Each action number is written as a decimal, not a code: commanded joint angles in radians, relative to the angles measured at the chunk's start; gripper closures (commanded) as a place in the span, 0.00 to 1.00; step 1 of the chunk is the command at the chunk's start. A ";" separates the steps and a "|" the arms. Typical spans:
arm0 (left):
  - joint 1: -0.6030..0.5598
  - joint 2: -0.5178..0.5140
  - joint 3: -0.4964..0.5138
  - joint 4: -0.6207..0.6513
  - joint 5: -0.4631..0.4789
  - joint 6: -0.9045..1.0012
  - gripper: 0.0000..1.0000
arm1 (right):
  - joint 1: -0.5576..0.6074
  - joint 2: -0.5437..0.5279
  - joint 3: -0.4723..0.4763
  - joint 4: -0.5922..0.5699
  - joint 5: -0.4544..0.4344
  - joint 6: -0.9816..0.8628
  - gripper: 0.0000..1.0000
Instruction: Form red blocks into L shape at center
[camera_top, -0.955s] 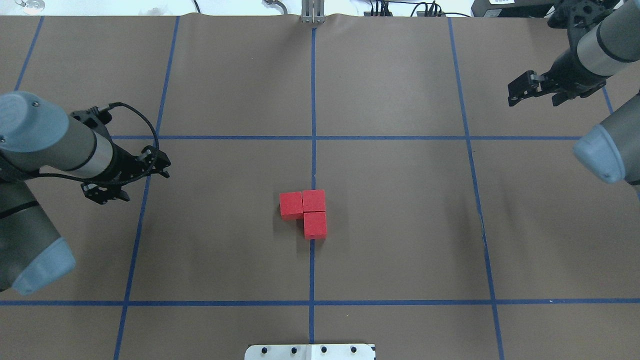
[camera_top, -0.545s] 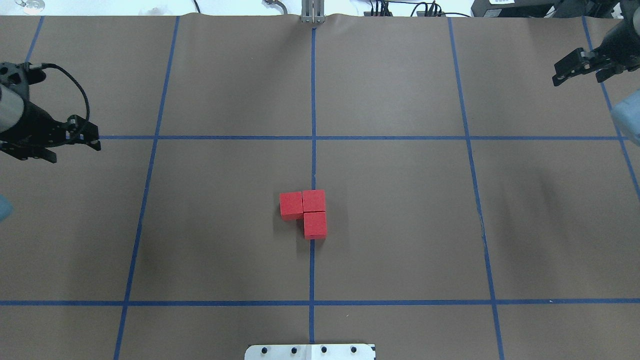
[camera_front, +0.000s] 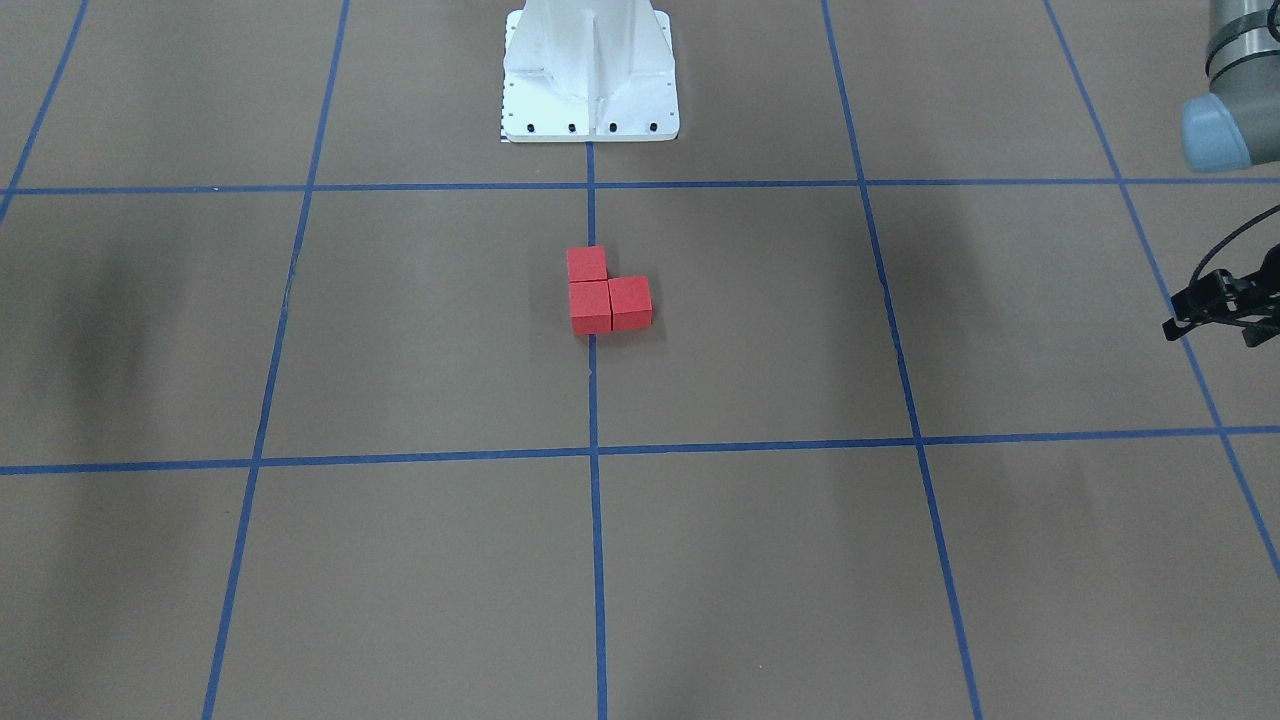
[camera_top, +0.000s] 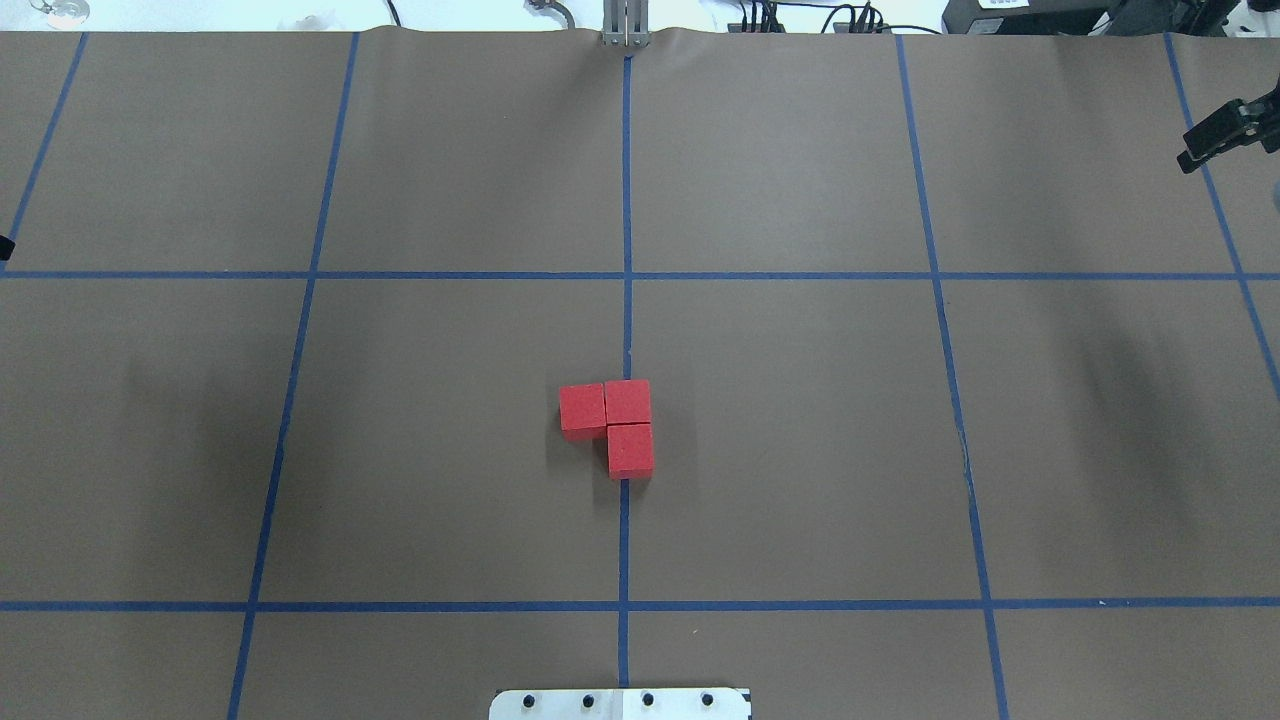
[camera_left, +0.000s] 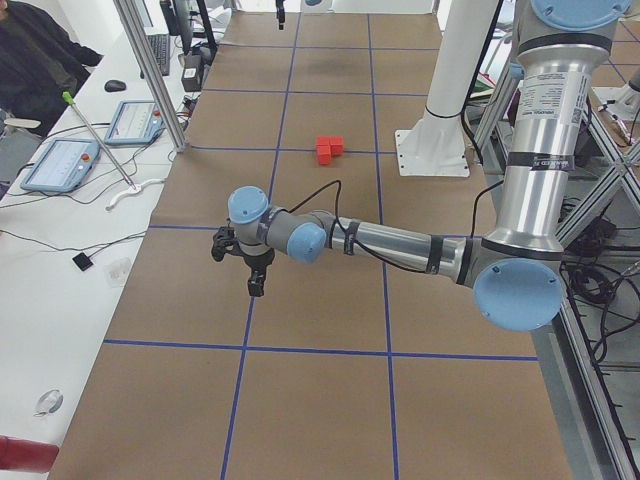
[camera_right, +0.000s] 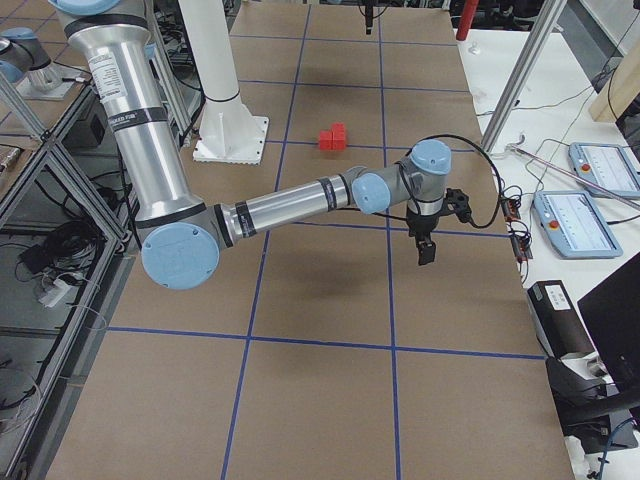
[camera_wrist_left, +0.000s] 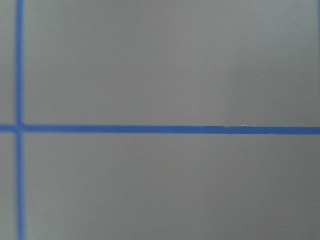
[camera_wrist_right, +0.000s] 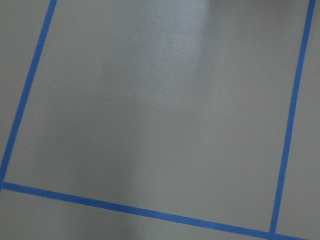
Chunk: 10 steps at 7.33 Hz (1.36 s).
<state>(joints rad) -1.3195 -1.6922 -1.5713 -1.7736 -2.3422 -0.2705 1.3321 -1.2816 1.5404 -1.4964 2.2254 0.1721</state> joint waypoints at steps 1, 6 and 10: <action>-0.035 -0.026 0.040 0.007 -0.031 0.047 0.00 | 0.016 0.001 -0.003 0.002 0.046 -0.008 0.00; -0.180 -0.058 0.129 0.010 -0.058 0.042 0.00 | 0.111 0.062 -0.160 0.018 0.191 -0.062 0.00; -0.207 -0.032 0.114 0.008 -0.121 0.031 0.00 | 0.141 -0.020 -0.140 0.022 0.261 -0.063 0.00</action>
<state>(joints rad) -1.5261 -1.7255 -1.4517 -1.7658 -2.4681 -0.2319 1.4657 -1.2654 1.3841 -1.4783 2.4665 0.1168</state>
